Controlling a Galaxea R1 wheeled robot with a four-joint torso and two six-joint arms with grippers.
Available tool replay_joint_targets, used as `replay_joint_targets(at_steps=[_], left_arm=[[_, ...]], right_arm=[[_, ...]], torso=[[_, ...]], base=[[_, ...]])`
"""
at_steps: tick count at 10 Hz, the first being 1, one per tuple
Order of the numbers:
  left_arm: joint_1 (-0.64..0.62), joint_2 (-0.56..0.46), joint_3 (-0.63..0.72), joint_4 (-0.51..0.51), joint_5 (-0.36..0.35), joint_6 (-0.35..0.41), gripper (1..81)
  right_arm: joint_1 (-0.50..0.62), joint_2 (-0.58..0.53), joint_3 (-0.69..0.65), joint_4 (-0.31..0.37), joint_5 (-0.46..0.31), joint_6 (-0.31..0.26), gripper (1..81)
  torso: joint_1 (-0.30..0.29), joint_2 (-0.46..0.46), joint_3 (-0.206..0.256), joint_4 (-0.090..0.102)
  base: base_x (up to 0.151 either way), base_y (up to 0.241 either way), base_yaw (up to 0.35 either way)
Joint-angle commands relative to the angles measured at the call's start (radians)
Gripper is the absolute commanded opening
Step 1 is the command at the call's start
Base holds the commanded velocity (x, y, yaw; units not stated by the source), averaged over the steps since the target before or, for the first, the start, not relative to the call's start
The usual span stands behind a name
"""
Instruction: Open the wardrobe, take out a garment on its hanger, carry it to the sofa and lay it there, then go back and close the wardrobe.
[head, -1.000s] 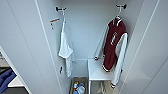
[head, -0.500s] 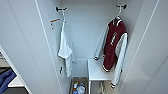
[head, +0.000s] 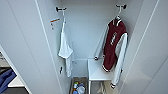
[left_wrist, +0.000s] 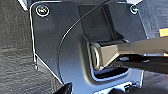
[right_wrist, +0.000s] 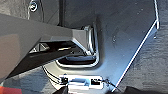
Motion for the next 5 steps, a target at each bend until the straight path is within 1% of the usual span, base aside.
replay_joint_targets(at_steps=[1,5], left_arm=[[-0.018,-0.004,0.004,0.01,0.056,0.006,81.1],[-0.018,-0.002,0.005,0.01,0.056,0.007,81.1]], right_arm=[[0.023,0.013,0.007,-0.013,-0.059,-0.005,81.1],[0.023,0.013,0.007,-0.013,-0.059,-0.004,81.1]], torso=[[0.001,0.0,0.0,0.0],[0.001,0.0,0.0,0.0]], base=[[0.0,0.0,0.0],[0.0,0.0,0.0]])
